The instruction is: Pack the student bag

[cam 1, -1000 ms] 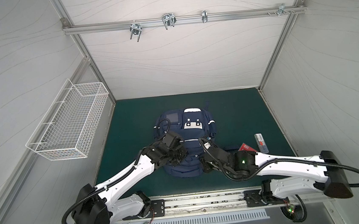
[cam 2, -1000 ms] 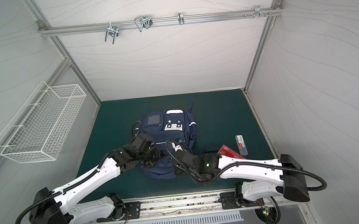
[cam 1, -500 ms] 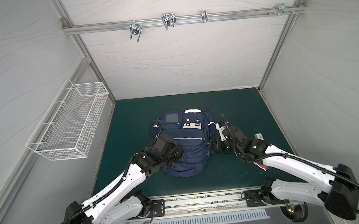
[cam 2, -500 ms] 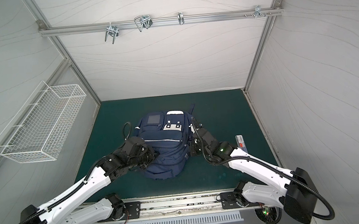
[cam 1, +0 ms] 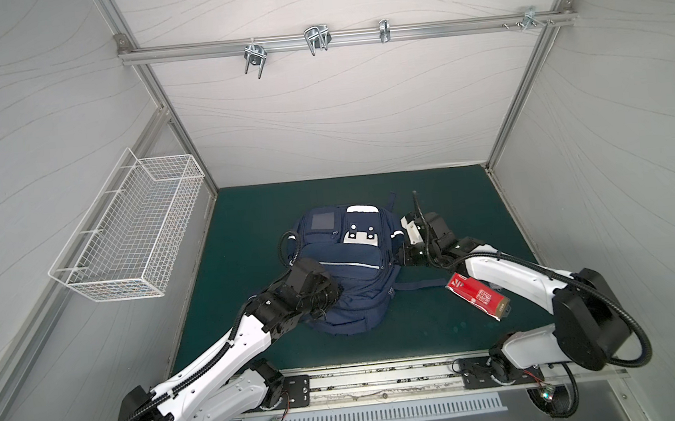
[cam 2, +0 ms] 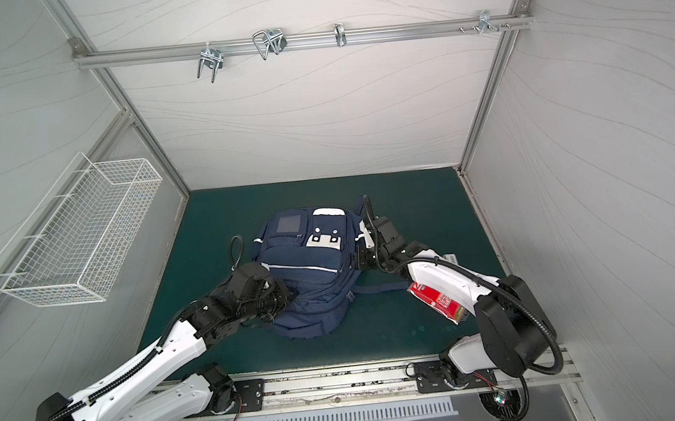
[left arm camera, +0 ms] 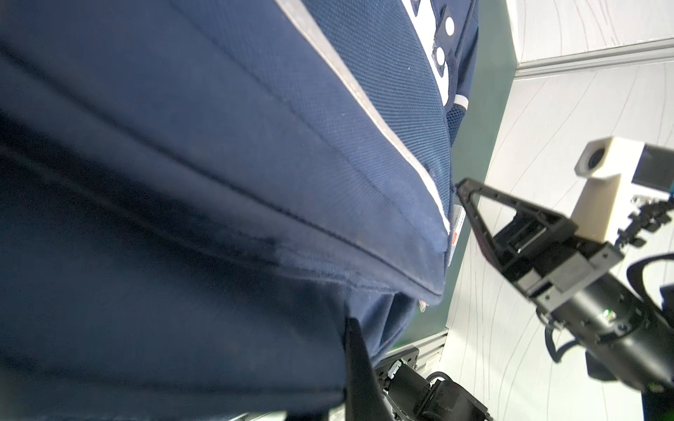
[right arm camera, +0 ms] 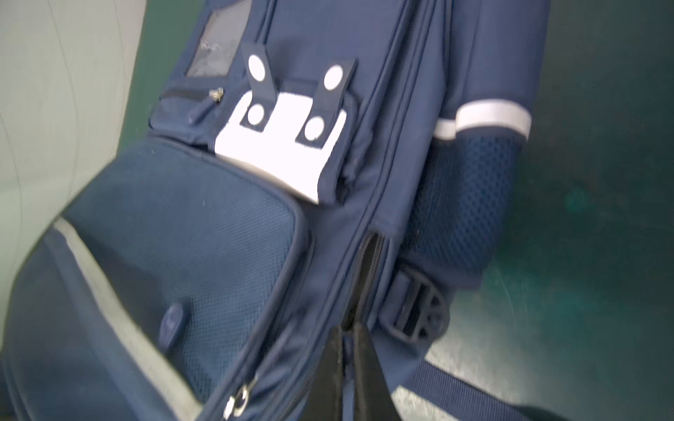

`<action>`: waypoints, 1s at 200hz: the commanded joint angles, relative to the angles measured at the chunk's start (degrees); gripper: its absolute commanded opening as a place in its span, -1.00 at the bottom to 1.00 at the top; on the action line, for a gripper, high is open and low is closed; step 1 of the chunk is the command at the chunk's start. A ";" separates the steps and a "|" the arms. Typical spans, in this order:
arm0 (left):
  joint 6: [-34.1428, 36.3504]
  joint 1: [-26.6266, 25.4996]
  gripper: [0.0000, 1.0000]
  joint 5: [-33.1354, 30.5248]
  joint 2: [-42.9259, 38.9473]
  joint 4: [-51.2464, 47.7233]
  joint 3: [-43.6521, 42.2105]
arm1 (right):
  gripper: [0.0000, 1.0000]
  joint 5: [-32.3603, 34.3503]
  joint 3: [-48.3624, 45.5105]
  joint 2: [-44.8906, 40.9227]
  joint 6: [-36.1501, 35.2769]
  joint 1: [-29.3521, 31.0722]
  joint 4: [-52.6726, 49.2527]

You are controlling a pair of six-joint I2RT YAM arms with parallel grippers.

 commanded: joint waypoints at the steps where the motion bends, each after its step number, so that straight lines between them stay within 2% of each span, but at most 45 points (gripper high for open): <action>1: 1.88 0.53 -1.00 0.50 -4.06 -6.57 -1.26 | -1.00 10.48 0.84 2.54 -4.14 -5.10 5.87; 30: 2.15 1.63 -1.00 1.01 -6.12 -7.80 -2.52 | -1.00 8.18 -1.20 2.43 -7.64 -5.55 11.62; 78: 2.39 3.03 -1.00 2.61 -5.95 -7.10 -3.00 | -1.00 8.14 -3.21 1.68 -9.70 -6.22 12.92; 97: 1.95 3.01 -1.00 3.19 -5.69 -5.93 -3.62 | -1.00 6.48 -3.99 0.66 -9.12 -5.93 12.96; 121: 1.75 3.01 -1.00 3.20 -5.24 -5.23 -4.08 | -1.00 8.74 -4.22 -1.44 -6.71 -5.71 9.94; 145: 1.55 3.01 -1.00 3.49 -5.14 -4.09 -4.67 | 0.05 13.46 -3.86 -7.43 -4.37 -4.09 1.79; 151: 1.75 3.04 -1.00 3.48 -5.11 -3.76 -4.77 | 0.22 14.16 -4.19 -9.60 -4.49 -3.13 0.33; 172: 2.04 3.12 -1.00 3.89 -4.99 -2.07 -5.47 | 0.34 11.31 -4.98 -15.38 -5.62 -0.32 -3.66; 200: 2.50 3.54 -1.00 4.98 -4.30 -0.18 -6.00 | 0.39 0.10 -7.15 -19.31 -6.06 1.12 -3.77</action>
